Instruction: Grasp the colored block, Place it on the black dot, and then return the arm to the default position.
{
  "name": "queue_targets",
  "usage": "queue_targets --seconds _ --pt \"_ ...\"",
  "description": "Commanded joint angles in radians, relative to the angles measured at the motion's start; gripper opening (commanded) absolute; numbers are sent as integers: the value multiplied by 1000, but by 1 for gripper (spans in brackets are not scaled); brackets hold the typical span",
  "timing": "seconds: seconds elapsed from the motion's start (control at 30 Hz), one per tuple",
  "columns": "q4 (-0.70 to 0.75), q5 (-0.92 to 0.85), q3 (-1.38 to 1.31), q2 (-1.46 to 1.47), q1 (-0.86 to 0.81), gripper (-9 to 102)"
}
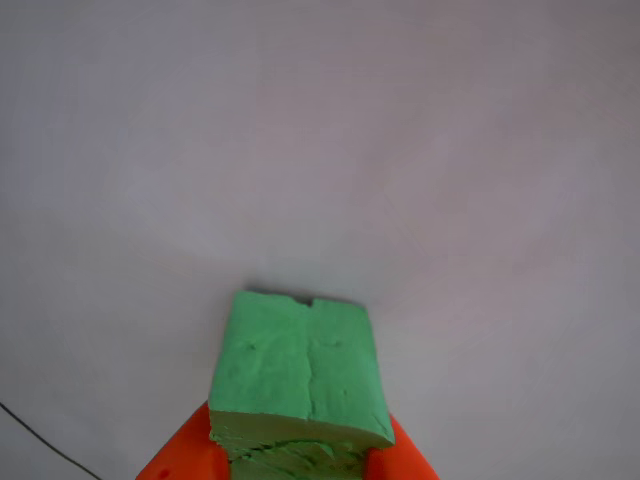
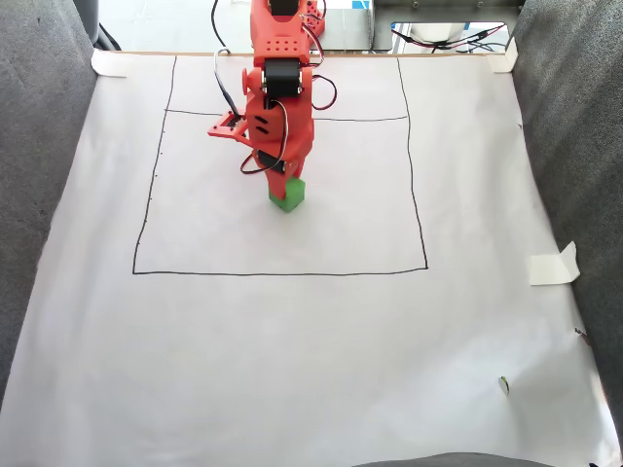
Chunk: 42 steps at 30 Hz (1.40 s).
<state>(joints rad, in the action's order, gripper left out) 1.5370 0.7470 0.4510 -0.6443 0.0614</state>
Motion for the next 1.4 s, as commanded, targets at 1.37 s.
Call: queue_targets --seconds 1.37 --pt "135 -110 -87 -112 -26 28"
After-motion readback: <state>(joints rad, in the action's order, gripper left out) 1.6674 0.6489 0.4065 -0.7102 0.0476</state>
